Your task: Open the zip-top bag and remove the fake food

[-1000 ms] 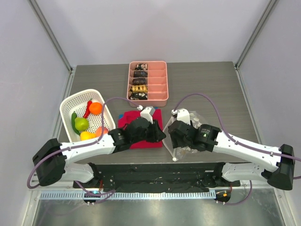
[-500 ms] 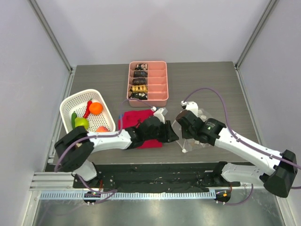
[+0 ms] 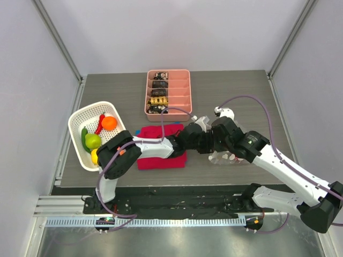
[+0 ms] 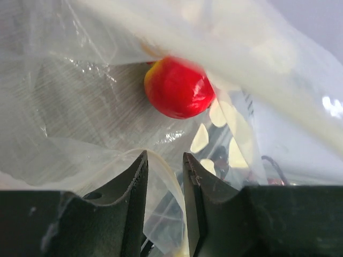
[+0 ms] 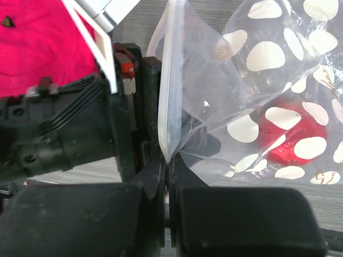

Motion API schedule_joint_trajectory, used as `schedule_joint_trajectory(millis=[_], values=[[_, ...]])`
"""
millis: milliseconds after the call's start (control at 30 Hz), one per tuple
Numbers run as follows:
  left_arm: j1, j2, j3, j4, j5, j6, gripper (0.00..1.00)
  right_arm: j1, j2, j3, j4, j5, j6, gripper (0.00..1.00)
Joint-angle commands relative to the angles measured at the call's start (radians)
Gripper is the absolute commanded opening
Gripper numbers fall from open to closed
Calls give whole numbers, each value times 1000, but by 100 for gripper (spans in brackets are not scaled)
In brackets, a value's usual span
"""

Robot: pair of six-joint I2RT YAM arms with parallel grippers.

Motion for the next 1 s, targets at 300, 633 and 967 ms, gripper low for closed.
schedule_joint_trajectory(millis=[300, 633, 967], values=[[25, -178, 11, -173, -93, 1, 32, -15, -15, 28, 57, -69, -57, 1], [50, -65, 134, -134, -47, -128, 23, -15, -33, 19, 83, -155, -30, 1], [47, 36, 102, 4, -40, -125, 33, -52, 28, 41, 130, -109, 19, 2]])
